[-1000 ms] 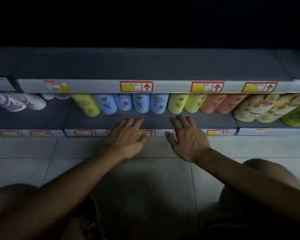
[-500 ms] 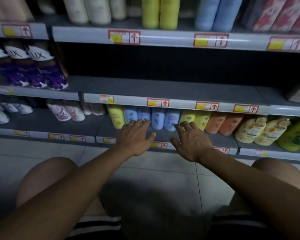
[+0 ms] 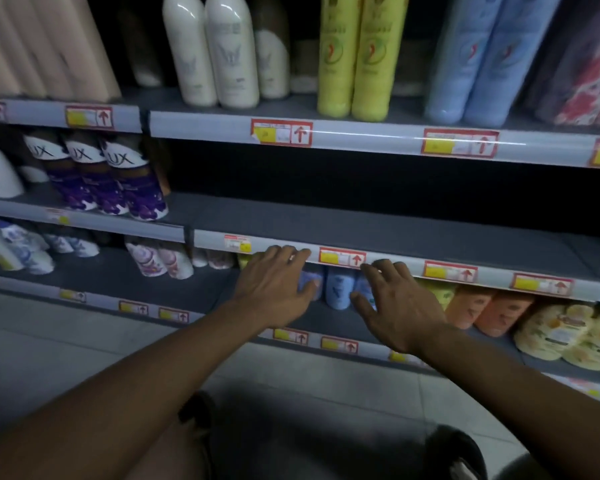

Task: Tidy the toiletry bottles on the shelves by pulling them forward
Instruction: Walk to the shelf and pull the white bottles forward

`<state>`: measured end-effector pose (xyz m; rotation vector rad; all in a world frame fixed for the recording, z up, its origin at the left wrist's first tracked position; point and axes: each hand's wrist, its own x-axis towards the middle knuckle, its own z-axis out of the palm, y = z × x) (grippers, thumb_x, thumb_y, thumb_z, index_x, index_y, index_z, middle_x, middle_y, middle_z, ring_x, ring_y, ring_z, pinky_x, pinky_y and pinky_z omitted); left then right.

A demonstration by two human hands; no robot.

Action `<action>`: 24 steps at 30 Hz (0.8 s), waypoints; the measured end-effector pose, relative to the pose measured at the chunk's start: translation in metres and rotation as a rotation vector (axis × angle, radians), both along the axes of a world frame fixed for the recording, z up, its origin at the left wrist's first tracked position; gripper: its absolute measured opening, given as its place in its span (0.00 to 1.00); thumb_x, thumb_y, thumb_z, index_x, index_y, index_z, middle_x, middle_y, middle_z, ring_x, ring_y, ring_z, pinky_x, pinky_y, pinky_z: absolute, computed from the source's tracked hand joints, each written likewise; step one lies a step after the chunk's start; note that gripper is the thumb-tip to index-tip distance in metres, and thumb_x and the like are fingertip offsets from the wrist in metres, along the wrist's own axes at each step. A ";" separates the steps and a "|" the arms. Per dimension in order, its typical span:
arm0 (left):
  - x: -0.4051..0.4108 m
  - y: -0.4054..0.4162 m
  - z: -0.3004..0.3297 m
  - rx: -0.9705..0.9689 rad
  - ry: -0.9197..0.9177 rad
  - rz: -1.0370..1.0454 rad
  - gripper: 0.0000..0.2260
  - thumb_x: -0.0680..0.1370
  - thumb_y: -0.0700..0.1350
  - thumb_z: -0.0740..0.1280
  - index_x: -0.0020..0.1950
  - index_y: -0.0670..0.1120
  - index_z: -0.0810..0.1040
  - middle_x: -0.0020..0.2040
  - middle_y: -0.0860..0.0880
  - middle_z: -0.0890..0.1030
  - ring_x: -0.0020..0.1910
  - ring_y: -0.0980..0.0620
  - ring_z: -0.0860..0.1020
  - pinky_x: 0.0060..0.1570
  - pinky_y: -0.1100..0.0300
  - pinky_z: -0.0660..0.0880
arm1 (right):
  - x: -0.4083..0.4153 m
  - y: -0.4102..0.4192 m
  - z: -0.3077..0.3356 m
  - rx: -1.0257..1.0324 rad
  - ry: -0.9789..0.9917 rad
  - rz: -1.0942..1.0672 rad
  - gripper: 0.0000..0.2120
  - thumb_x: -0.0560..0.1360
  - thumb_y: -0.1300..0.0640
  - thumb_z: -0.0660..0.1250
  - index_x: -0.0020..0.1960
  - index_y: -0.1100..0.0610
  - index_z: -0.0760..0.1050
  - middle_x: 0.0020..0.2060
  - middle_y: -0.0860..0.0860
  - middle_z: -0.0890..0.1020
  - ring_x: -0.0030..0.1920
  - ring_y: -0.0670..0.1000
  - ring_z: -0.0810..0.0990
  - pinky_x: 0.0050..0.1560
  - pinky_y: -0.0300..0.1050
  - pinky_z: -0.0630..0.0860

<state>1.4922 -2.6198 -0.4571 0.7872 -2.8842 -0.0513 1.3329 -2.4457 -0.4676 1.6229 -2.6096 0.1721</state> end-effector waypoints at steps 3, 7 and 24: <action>-0.021 -0.040 -0.004 -0.038 0.005 -0.027 0.29 0.83 0.61 0.58 0.82 0.52 0.62 0.77 0.50 0.70 0.75 0.46 0.68 0.74 0.50 0.65 | -0.018 -0.039 0.001 -0.018 0.021 0.013 0.29 0.84 0.39 0.55 0.78 0.55 0.64 0.73 0.53 0.70 0.71 0.57 0.68 0.70 0.52 0.69; -0.046 -0.096 -0.012 -0.046 0.006 -0.049 0.30 0.84 0.61 0.57 0.83 0.51 0.60 0.79 0.50 0.68 0.76 0.46 0.67 0.73 0.52 0.64 | -0.042 -0.102 -0.007 -0.052 -0.009 0.013 0.33 0.81 0.37 0.51 0.79 0.56 0.65 0.73 0.54 0.69 0.72 0.59 0.68 0.67 0.56 0.75; 0.002 -0.199 0.037 -0.043 0.087 -0.021 0.30 0.83 0.62 0.56 0.83 0.52 0.59 0.78 0.52 0.67 0.76 0.48 0.65 0.74 0.51 0.62 | 0.005 -0.199 0.037 -0.123 -0.008 -0.036 0.42 0.76 0.32 0.39 0.81 0.54 0.62 0.73 0.51 0.68 0.71 0.55 0.66 0.69 0.51 0.73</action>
